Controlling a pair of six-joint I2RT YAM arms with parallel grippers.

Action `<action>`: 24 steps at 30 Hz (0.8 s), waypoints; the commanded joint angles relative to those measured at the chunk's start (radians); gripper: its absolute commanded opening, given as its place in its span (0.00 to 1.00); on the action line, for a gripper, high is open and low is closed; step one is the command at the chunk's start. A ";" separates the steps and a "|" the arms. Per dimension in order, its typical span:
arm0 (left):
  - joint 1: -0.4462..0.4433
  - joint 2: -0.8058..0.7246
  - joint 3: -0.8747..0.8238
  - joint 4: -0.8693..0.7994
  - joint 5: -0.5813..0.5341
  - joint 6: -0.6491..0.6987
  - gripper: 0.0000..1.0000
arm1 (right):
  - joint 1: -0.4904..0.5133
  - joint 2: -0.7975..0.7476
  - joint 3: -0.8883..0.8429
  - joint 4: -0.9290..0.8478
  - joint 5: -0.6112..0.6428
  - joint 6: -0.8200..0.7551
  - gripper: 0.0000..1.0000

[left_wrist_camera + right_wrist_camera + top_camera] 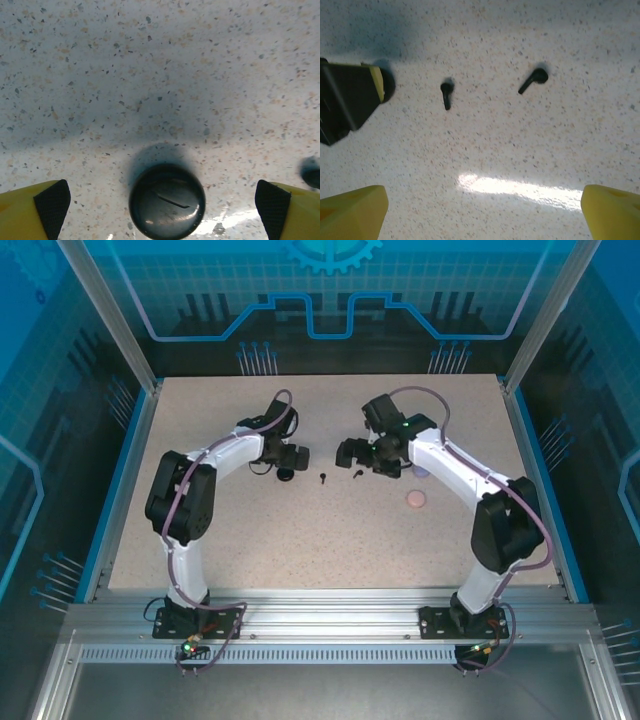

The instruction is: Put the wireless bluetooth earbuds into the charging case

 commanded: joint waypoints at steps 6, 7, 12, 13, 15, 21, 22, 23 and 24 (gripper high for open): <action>0.005 0.047 0.039 -0.071 -0.032 0.105 0.99 | -0.044 -0.080 -0.067 0.020 -0.063 -0.058 1.00; 0.006 0.050 0.039 -0.073 -0.031 0.109 0.99 | -0.048 -0.088 -0.071 0.022 -0.065 -0.060 1.00; 0.011 0.060 0.044 -0.073 -0.011 0.109 0.99 | -0.070 -0.110 -0.085 0.026 -0.079 -0.072 1.00; 0.012 0.061 0.043 -0.071 -0.007 0.108 0.99 | -0.073 -0.110 -0.085 0.026 -0.081 -0.075 1.00; 0.012 0.064 0.049 -0.073 -0.001 0.105 0.99 | -0.077 -0.108 -0.086 0.025 -0.083 -0.079 1.00; 0.014 0.082 0.056 -0.073 0.002 0.099 0.99 | -0.080 -0.119 -0.103 0.023 -0.085 -0.075 1.00; 0.015 0.087 0.063 -0.079 0.005 0.099 0.99 | -0.081 -0.123 -0.109 0.024 -0.083 -0.075 1.00; 0.015 0.091 0.069 -0.080 0.010 0.099 0.98 | -0.082 -0.127 -0.114 0.026 -0.082 -0.073 1.00; 0.017 0.095 0.073 -0.081 0.014 0.105 0.97 | -0.084 -0.131 -0.118 0.027 -0.080 -0.073 1.00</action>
